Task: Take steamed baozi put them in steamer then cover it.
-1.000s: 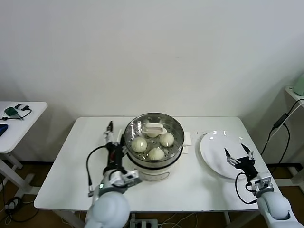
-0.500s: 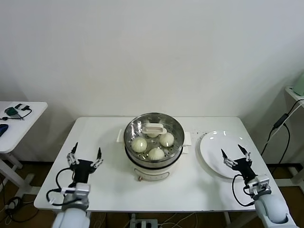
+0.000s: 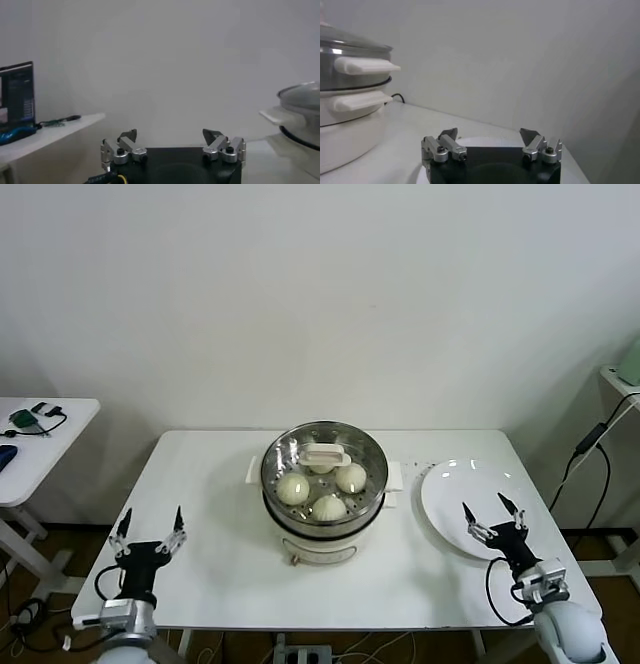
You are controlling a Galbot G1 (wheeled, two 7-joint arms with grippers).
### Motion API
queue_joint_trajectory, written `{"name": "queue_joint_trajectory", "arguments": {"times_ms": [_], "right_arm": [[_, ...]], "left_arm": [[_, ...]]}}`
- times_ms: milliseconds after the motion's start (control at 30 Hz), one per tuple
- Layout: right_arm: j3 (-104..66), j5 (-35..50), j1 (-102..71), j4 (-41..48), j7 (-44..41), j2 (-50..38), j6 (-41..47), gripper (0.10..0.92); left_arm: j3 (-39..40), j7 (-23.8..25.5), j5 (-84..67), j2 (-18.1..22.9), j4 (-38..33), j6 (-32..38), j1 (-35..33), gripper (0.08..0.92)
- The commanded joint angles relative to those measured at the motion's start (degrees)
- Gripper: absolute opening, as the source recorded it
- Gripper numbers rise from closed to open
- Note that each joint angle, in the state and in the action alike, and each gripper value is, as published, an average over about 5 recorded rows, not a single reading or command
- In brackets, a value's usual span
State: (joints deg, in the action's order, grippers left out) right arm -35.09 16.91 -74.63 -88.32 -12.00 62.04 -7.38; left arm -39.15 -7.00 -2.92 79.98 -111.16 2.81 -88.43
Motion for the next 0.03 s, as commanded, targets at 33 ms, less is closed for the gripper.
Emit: {"name": "queue_joint_trajectory", "arguments": {"times_ms": [33], "right_arm": [[-0.15, 0.01, -0.59, -0.51, -0.22, 0.46, -0.26, 0.823]], "left_arm": [[-3.33, 1.14, -5.17, 0.49, 2.89, 5.68, -1.35, 0.823]]}}
